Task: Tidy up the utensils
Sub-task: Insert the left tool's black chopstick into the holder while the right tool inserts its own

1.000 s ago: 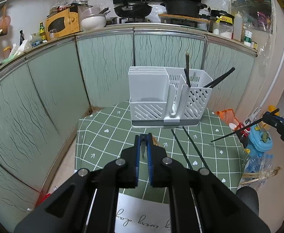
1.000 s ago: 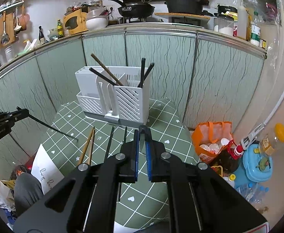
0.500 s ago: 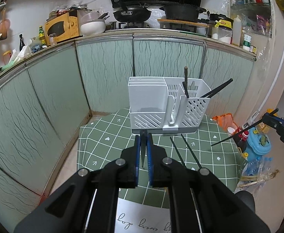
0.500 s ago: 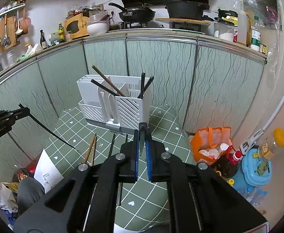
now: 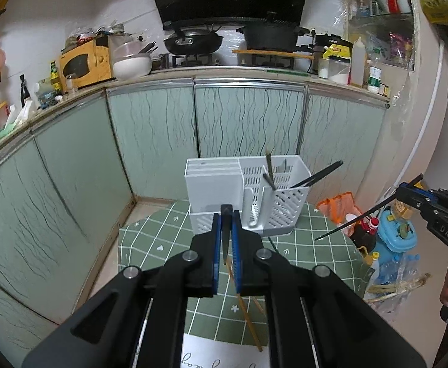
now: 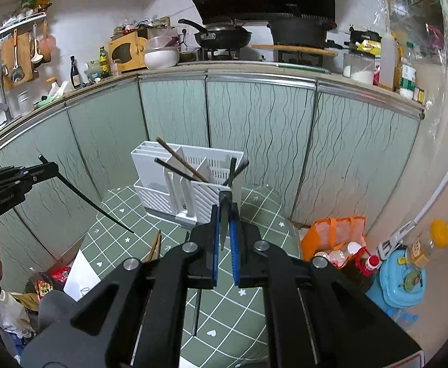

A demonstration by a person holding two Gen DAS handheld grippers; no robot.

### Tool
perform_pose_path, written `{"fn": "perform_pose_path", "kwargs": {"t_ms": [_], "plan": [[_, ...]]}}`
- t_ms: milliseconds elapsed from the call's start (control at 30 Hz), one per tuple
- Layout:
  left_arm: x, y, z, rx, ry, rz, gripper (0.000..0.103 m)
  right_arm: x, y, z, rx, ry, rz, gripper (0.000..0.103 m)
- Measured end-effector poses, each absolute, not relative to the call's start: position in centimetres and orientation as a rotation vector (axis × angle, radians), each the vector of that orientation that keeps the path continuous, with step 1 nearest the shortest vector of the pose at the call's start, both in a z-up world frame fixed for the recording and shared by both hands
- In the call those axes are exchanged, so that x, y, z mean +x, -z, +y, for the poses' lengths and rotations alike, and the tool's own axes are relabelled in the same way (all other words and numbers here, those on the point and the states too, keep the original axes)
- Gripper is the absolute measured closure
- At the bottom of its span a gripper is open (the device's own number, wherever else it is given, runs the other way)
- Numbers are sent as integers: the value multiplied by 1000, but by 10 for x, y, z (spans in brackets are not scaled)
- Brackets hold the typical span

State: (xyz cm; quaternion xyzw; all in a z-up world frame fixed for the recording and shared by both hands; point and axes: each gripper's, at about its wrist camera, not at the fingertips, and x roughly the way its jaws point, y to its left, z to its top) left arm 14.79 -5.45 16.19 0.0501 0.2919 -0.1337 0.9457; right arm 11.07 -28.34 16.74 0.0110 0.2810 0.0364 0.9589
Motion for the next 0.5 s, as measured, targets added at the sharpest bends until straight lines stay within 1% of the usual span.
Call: {"fn": "perform_pose_path", "kwargs": {"t_ms": [500], "plan": [[163, -202, -73, 114, 349, 579, 95, 117, -220, -290, 17, -98, 545, 97]]}}
